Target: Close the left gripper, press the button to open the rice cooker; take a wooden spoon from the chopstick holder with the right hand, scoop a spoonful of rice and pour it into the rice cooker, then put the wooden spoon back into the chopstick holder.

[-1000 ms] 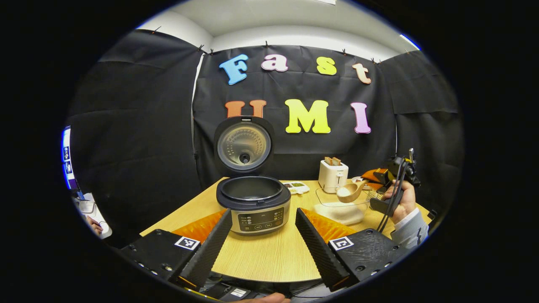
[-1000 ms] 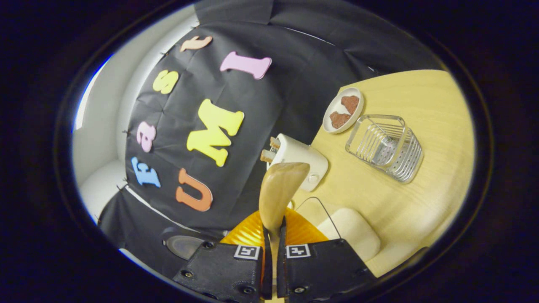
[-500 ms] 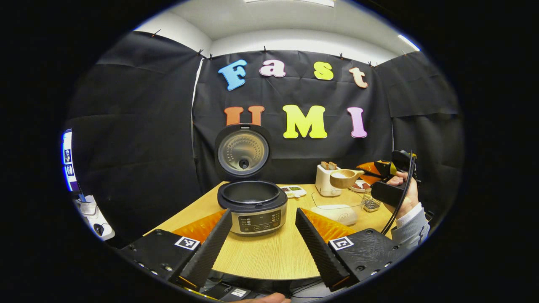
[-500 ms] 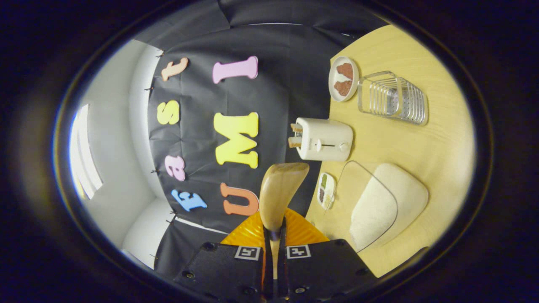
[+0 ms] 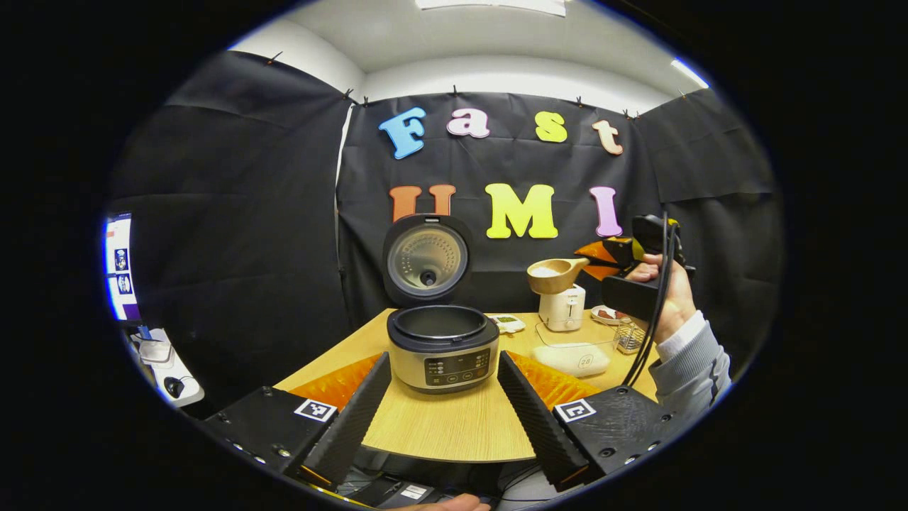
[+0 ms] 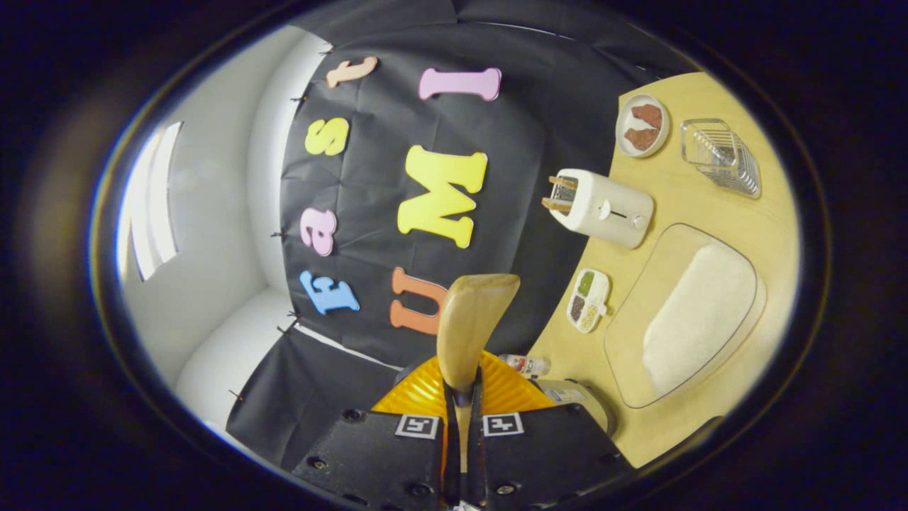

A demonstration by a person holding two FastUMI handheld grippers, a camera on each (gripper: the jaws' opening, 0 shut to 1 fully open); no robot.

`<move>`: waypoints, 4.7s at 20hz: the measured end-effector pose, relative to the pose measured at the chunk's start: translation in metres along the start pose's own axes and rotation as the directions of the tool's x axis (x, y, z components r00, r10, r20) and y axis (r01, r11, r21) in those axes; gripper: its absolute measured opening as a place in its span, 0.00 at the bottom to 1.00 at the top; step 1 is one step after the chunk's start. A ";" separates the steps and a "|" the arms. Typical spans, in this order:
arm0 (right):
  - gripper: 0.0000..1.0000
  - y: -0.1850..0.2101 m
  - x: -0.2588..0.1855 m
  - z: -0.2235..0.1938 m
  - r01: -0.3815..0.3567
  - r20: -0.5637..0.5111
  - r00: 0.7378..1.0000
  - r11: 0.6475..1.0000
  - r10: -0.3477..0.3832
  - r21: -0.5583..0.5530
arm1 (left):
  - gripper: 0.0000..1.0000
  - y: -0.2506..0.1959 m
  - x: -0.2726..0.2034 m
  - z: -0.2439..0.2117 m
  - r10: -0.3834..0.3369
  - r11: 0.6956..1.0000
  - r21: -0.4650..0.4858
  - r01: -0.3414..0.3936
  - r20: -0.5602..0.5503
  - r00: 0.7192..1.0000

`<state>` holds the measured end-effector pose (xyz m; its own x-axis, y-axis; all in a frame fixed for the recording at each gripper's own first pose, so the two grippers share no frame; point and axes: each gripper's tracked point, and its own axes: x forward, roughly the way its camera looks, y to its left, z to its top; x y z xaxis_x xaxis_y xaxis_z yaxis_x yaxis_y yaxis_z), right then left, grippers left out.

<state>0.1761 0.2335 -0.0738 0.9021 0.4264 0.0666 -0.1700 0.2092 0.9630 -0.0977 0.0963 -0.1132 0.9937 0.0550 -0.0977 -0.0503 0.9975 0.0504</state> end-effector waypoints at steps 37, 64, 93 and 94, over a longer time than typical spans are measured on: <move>0.10 0.027 0.123 -0.198 -0.074 -0.073 0.991 0.001 -0.108 -0.997 | 0.96 0.034 0.000 -0.032 0.065 0.995 -0.071 -0.069 -0.054 0.996; 0.11 0.051 -0.033 0.176 0.313 0.302 0.950 0.236 -0.081 -0.920 | 0.94 -0.033 0.008 0.015 -0.034 0.998 -0.058 0.037 0.058 0.998; 0.46 -0.187 -0.064 0.293 0.533 0.413 0.832 0.323 -0.371 -0.782 | 0.95 -0.056 0.078 0.022 -0.030 0.995 -0.090 0.034 0.052 0.998; 0.51 -0.176 -0.071 0.295 0.552 0.443 0.820 0.296 -0.362 -0.780 | 0.95 -0.053 0.078 0.025 -0.024 0.995 -0.093 0.029 0.054 0.998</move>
<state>0.2594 -0.0935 -0.1711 0.9771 -0.1157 -0.1784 0.1379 0.9834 0.1178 -0.0154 0.0470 -0.0986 0.9986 0.0288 -0.0454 -0.0308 0.9985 -0.0448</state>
